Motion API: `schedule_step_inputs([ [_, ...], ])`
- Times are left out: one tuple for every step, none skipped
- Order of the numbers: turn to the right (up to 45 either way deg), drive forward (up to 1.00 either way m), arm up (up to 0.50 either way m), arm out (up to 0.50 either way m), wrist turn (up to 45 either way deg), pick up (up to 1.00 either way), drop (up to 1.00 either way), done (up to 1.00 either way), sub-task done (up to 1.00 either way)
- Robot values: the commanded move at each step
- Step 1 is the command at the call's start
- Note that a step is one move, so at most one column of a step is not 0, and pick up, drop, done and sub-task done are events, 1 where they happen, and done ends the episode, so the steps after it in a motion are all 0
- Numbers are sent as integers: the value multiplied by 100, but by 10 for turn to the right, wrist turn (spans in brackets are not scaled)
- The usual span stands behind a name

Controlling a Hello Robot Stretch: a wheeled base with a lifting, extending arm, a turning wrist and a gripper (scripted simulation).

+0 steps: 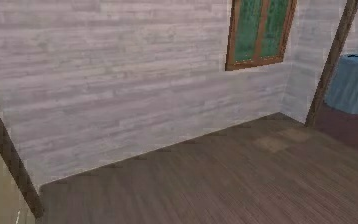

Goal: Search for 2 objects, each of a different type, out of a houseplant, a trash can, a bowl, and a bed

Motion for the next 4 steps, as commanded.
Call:
schedule_step_inputs([
  [450,0,0,0,0,0,0,0,0],
  [150,0,0,0,0,0,0,0,0],
  [0,5,0,0,0,0,0,0,0],
  [-90,0,0,0,0,0,0,0,0],
])
